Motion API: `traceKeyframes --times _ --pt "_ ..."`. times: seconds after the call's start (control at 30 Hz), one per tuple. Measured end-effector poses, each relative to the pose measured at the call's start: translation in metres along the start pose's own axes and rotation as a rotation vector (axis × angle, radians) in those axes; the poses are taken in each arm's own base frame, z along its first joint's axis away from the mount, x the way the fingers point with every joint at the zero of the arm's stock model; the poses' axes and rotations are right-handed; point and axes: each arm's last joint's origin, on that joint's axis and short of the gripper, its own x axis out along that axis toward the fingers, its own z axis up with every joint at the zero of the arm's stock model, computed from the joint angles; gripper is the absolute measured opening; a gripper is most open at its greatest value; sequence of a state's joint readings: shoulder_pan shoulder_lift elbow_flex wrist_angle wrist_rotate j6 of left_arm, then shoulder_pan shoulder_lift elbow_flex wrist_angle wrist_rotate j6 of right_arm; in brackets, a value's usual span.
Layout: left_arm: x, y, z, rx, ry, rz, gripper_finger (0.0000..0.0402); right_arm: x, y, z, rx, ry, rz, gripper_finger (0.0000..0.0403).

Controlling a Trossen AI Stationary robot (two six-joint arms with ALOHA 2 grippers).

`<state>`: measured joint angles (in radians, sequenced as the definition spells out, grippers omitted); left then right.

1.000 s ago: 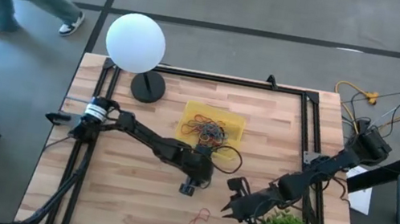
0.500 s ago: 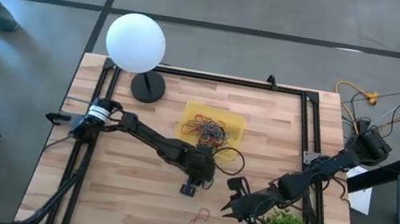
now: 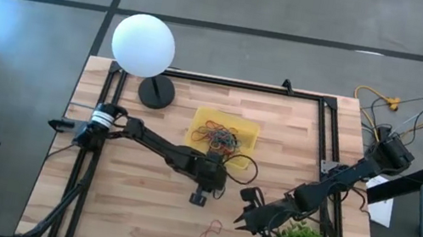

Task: Pick and place rubber bands into bin
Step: Put the blue rubber band into the yellow bin

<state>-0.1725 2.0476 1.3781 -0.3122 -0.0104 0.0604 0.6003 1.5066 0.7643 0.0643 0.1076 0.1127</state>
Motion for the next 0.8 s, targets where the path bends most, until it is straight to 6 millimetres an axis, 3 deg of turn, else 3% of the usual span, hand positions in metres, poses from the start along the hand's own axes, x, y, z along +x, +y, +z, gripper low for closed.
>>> traceKeyframes --times 0.47,0.6,0.8 --pt "-0.082 0.004 0.032 0.040 -0.209 0.197 0.0000 0.000 0.000 -0.001 -0.001 0.006 0.000 0.0068" --pt "-0.098 0.016 0.034 0.058 -0.229 0.271 0.0000 0.000 0.000 0.000 0.000 0.005 0.000 0.0068" --pt "-0.103 0.052 0.029 0.014 -0.199 0.332 0.0000 0.000 0.000 0.000 0.003 0.003 0.000 0.0068"
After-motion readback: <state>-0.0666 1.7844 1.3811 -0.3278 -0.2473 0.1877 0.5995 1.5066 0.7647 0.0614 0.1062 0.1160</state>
